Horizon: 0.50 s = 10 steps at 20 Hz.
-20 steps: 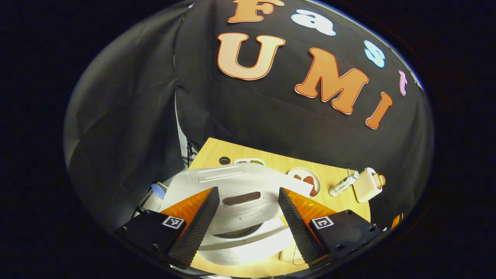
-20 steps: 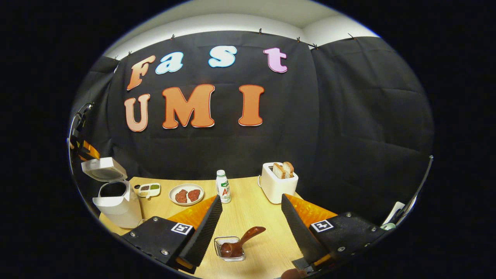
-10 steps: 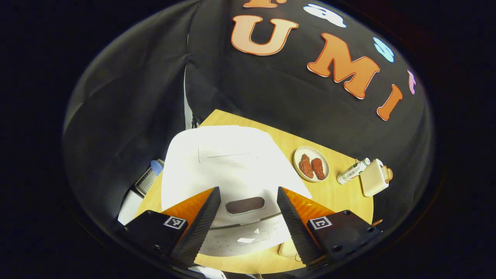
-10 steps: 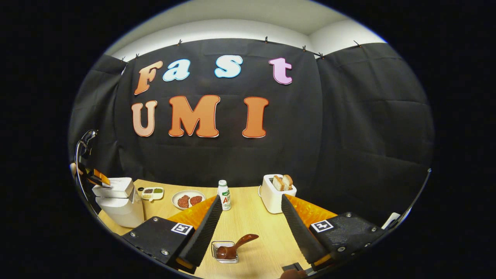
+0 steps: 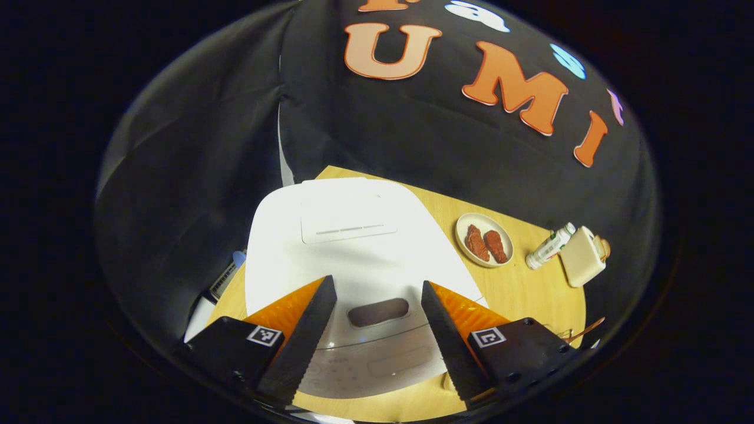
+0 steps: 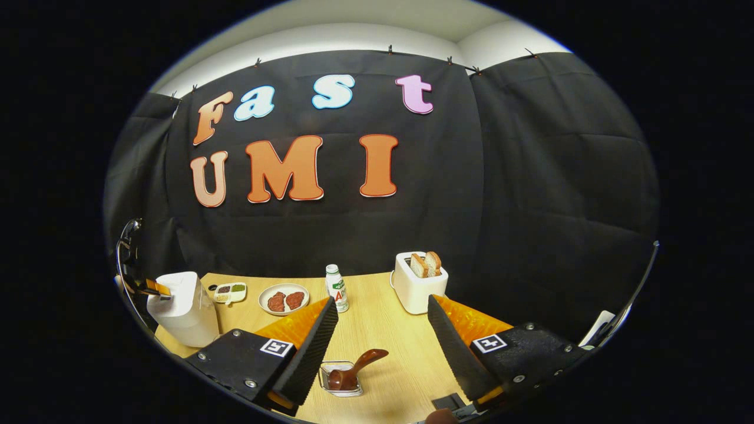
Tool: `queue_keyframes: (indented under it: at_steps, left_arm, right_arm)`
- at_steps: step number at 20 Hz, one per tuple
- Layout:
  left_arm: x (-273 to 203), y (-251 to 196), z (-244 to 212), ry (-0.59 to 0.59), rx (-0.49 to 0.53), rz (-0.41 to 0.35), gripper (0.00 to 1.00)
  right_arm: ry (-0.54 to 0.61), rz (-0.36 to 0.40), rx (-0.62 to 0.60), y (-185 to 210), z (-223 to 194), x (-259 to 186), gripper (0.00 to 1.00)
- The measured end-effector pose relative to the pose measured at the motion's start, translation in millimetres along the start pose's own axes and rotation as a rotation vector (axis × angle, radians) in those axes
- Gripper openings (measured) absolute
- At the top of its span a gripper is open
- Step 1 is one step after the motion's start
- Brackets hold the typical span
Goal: Close the left gripper, press the button to open the rice cooker; take a wooden spoon from the chopstick holder with the right hand, scoop a spoonful of rice and pour it into the rice cooker, then put the wooden spoon back into the chopstick holder.
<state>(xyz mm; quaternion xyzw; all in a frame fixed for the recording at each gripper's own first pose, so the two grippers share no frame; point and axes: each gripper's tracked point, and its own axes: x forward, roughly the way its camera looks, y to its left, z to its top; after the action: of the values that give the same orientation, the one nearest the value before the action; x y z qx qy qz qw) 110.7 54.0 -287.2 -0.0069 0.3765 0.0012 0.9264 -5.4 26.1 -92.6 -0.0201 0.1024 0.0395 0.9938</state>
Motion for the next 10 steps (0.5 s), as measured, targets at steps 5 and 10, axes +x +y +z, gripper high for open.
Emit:
queue_keyframes:
  at_steps: [5,10]
  left_arm:
    - [-0.5,-10.9,1.1,-0.102,0.114,0.058,1.00]
    - [-31.1,-26.5,25.1,-0.180,0.132,0.084,1.00]
  right_arm:
    - [0.017,0.019,-0.006,4.3,-3.2,7.9,0.95]
    - [-0.026,0.035,-0.012,8.9,16.9,14.9,0.95]
